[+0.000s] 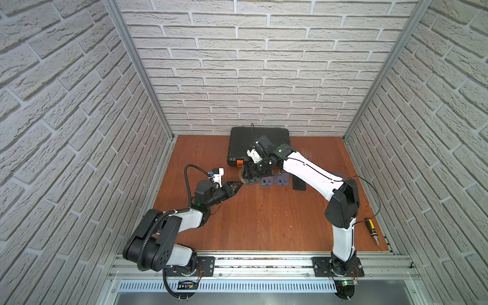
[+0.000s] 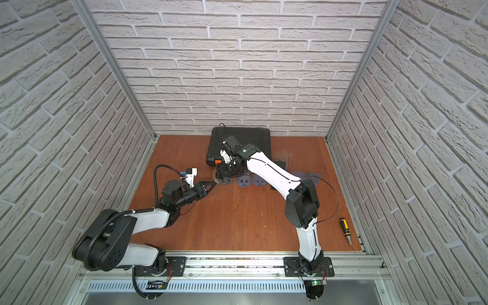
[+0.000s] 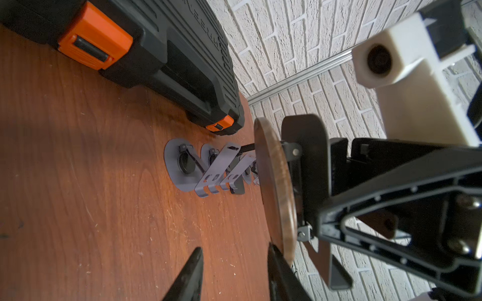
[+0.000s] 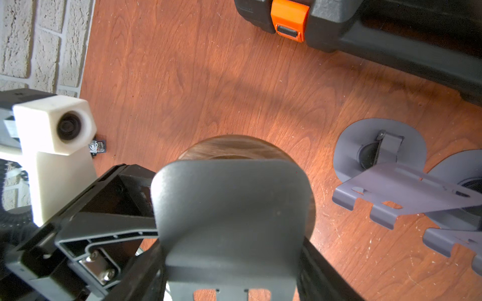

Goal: Open the phone stand
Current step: Pick up the phone stand at the center of the board, then open the phone stand.

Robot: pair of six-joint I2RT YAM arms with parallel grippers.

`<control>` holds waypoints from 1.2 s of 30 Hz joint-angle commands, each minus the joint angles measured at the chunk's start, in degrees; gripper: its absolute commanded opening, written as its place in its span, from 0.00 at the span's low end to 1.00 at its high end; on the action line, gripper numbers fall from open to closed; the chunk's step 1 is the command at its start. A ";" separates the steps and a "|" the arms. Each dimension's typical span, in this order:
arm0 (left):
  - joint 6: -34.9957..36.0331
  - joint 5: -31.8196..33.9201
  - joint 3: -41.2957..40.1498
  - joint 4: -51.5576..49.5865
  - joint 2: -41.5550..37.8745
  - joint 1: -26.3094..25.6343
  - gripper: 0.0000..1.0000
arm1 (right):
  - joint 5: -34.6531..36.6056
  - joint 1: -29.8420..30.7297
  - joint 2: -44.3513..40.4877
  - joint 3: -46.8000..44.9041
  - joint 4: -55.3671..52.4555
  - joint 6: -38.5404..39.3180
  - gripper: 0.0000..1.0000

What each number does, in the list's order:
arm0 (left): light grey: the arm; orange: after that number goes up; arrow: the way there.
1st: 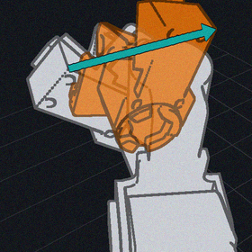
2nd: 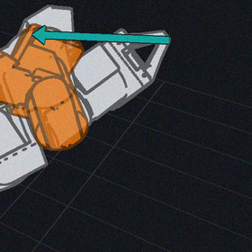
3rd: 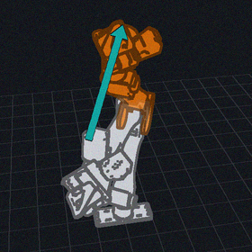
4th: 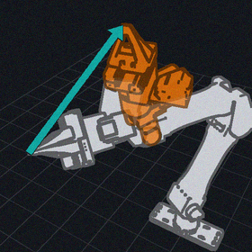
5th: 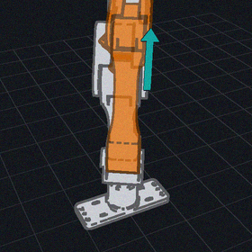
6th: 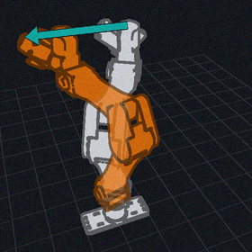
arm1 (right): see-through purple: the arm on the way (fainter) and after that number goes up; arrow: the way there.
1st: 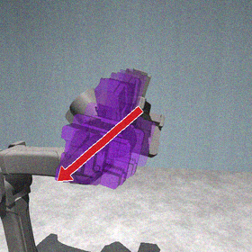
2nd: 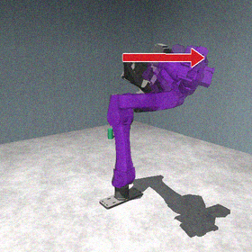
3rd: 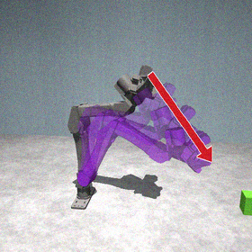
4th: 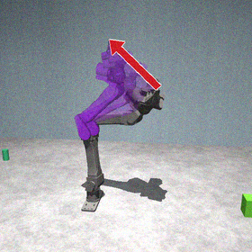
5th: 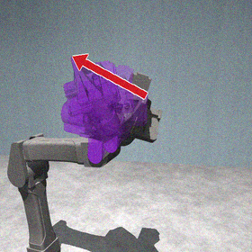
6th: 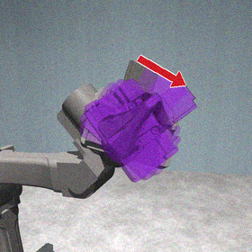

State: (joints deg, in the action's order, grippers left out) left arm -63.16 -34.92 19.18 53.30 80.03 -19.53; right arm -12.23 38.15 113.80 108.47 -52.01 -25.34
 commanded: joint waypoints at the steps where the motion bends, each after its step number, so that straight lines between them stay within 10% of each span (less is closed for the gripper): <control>1: 0.48 -0.31 1.26 5.77 0.04 -1.22 0.42 | -0.70 0.26 -3.49 -0.29 2.53 -0.48 0.16; 36: 4.02 2.05 4.68 -0.54 -2.23 -2.48 0.41 | -2.80 0.34 -3.93 -1.29 3.05 1.26 0.16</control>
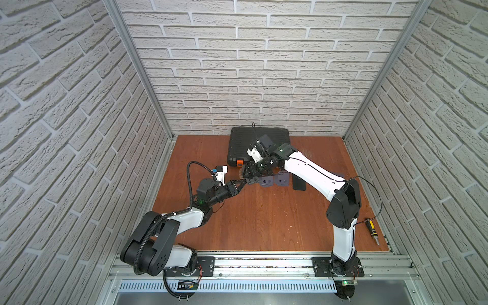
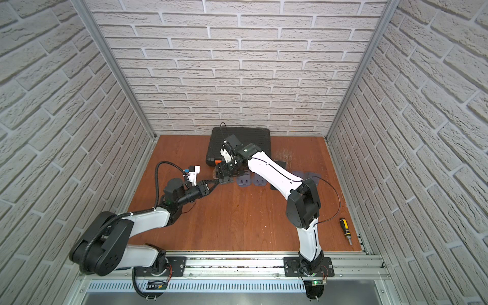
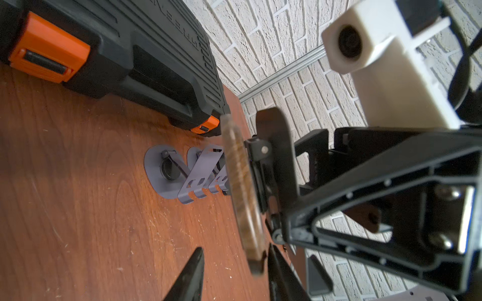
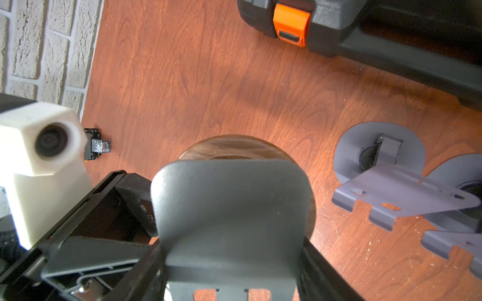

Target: Open the phone stand

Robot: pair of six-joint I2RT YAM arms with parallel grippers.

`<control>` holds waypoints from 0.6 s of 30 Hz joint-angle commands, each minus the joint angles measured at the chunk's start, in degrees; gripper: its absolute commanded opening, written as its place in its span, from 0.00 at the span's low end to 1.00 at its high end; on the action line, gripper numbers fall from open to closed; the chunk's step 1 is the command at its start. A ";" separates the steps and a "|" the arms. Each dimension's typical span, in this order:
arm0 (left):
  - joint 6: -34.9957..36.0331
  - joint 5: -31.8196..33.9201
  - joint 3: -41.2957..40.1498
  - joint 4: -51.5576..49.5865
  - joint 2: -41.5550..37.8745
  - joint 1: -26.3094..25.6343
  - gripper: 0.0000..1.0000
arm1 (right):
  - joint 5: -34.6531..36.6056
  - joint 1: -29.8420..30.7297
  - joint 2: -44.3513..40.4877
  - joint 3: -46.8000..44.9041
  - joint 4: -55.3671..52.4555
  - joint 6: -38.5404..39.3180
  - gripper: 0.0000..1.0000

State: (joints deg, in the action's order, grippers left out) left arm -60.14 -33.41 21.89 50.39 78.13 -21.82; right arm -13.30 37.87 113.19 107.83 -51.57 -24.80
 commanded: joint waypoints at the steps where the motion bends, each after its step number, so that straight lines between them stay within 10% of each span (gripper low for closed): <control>1: 1.37 0.62 2.19 1.63 -0.42 -0.28 0.41 | -1.88 0.66 -3.40 -0.78 2.77 0.73 0.16; 18: 2.02 0.98 3.68 3.22 3.04 -0.24 0.20 | -3.05 1.50 -3.76 -2.84 5.37 -1.21 0.15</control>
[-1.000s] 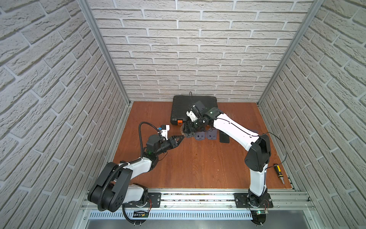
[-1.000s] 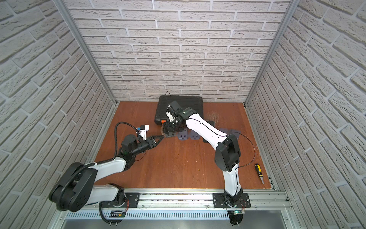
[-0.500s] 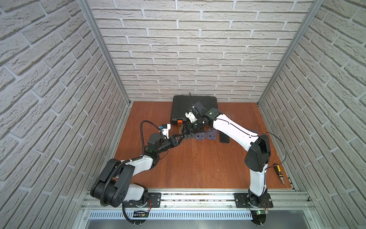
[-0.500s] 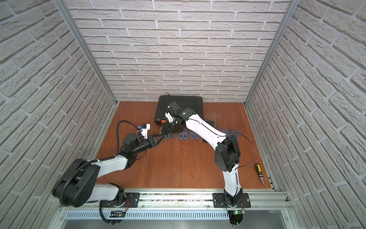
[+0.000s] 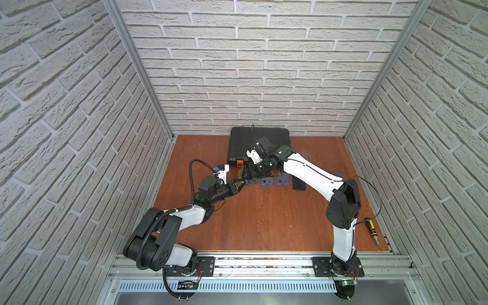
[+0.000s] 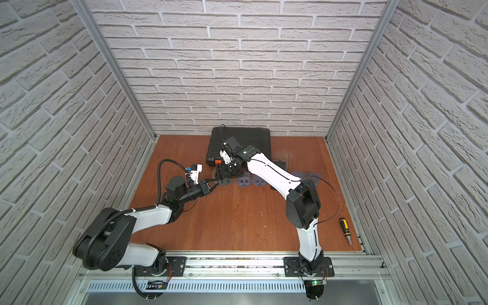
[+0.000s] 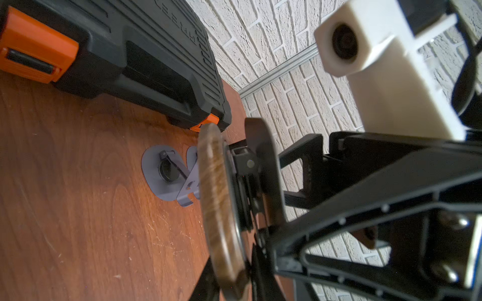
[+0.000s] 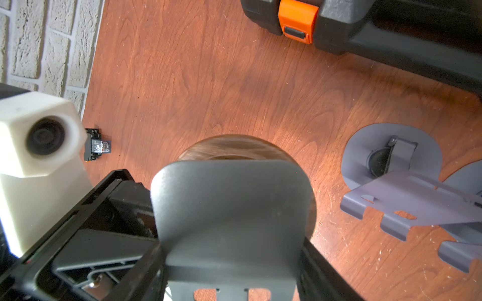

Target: Open the phone stand

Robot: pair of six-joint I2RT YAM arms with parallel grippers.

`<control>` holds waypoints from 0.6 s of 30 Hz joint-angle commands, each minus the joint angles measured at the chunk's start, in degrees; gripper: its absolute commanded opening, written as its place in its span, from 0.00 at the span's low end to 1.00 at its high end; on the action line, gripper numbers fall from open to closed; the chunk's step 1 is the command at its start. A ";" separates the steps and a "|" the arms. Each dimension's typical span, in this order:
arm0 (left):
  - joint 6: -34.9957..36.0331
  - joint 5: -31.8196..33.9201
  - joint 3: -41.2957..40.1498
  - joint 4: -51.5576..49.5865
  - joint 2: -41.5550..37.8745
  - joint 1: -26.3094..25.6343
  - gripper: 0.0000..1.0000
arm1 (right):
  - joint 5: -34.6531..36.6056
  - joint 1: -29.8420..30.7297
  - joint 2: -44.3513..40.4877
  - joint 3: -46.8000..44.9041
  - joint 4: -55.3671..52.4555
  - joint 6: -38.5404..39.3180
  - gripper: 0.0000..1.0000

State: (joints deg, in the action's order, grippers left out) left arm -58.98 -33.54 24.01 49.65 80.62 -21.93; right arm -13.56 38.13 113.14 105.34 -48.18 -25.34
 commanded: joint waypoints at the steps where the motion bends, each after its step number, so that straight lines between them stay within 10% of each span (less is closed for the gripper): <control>1: 1.04 1.27 1.57 3.97 0.52 -0.06 0.18 | -2.86 1.32 -3.71 -0.49 2.11 -0.83 0.15; 18: 9.94 8.33 1.47 -7.90 -4.33 -0.25 0.00 | -4.45 1.19 -4.77 -1.63 3.14 -2.07 0.07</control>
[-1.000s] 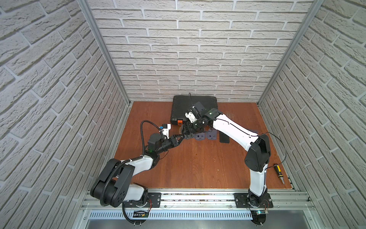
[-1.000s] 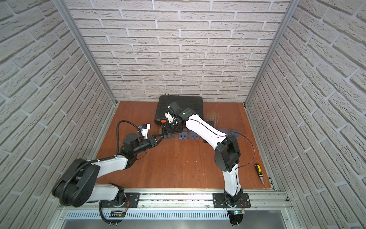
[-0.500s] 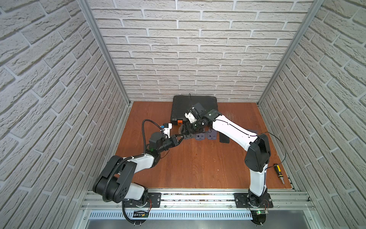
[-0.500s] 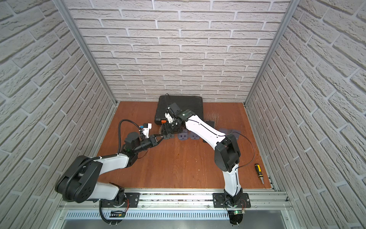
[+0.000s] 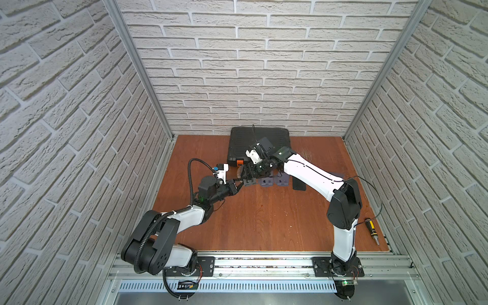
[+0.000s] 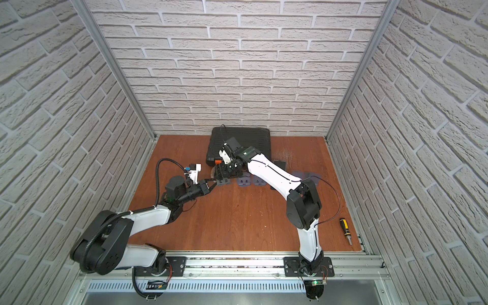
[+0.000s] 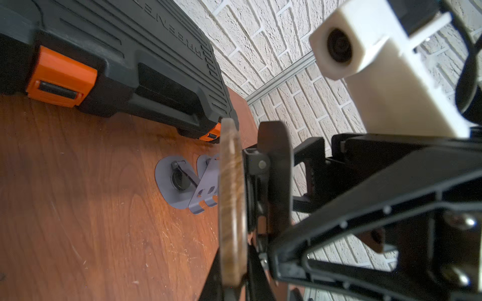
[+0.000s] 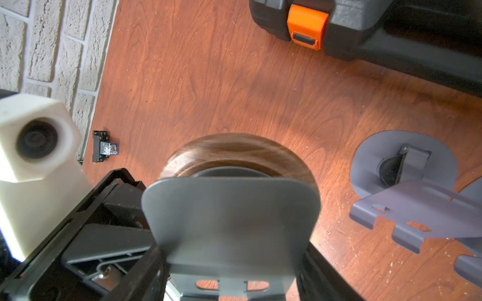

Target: Open the phone stand

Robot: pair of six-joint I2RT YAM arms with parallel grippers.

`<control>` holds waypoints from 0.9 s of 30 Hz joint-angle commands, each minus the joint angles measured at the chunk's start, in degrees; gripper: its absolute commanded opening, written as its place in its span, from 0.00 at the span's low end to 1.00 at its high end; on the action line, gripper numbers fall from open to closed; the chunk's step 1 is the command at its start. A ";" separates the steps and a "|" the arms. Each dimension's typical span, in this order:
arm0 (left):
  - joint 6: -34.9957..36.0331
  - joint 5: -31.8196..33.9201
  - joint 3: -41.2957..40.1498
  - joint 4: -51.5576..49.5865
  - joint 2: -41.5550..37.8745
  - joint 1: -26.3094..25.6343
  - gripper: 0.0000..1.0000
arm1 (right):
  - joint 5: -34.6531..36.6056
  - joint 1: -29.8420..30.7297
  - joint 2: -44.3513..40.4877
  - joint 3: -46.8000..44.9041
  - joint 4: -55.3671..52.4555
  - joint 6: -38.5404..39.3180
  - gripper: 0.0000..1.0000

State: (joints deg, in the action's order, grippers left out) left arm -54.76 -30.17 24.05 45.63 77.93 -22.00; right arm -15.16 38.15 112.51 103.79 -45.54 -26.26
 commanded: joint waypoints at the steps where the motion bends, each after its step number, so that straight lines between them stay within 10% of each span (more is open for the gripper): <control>1: 6.82 5.85 1.51 -5.66 -2.29 -0.21 0.00 | -3.12 1.06 -4.28 -0.03 0.37 -1.07 0.07; 27: 15.88 16.88 1.88 -20.97 -4.45 1.23 0.00 | -7.75 -3.44 -8.01 -0.16 -7.36 4.33 0.06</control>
State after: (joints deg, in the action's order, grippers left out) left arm -41.98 -25.17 26.92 32.93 72.27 -23.11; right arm -21.82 35.68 111.85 103.70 -46.52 -21.82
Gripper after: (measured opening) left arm 0.136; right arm 0.706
